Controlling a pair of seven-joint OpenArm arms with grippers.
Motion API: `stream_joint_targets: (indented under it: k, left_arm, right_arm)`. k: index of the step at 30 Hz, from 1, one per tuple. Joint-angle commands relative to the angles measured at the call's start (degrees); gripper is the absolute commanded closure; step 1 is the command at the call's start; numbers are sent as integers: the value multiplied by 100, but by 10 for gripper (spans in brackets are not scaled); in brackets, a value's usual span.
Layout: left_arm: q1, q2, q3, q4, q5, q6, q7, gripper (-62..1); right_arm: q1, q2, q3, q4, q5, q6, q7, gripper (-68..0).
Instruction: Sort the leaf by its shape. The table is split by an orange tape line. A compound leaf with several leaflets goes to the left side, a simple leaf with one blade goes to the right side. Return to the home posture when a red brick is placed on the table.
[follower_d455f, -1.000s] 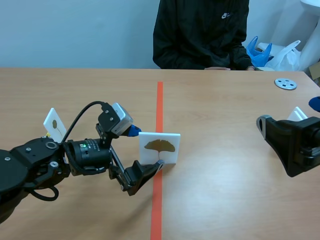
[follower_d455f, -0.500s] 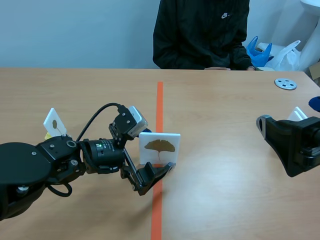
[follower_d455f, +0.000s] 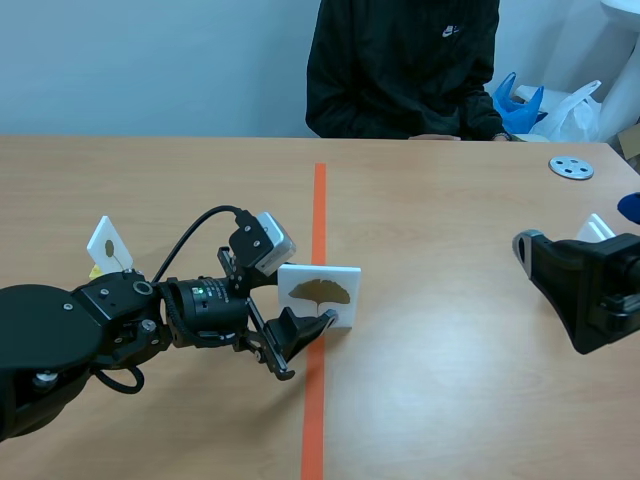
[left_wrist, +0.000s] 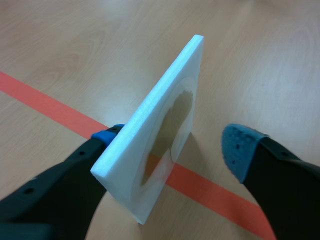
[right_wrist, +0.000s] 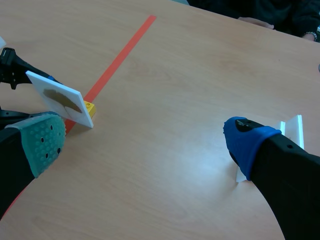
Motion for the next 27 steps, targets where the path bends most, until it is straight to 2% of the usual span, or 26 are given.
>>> stream_joint_targets:
  k: [1,4,6,13,15,18,22,27]
  left_arm:
    - [-52,-7,-39,96,-57,57,-74,-280]
    - [-50,-28,-39,96,-68,173,-63,-154]
    - [-50,-39,-39,96,-70,214,-59,-94]
    - [-50,-136,-39,101,-140,175,-57,-84]
    - [-52,-168,-42,131,-240,59,-28,-60]
    - [-33,-321,-50,321,-590,-201,103,-55]
    - [114,-612,-210,942,-1318,-527,662,-55]
    - [595,-986,-883,1952,-1923,-557,1362,-55]
  right_arm:
    - [37,31,39,4,44,-20,87,-679]
    - [35,31,39,4,44,-20,85,-679]
    - [35,31,39,4,44,-20,85,-679]
    - [35,31,39,4,44,-20,85,-679]
    - [35,31,39,4,44,-20,85,-679]
    - [35,31,39,4,44,-20,85,-679]
    - [37,31,39,4,44,-20,87,-679]
    - [37,33,39,4,44,-20,87,-679]
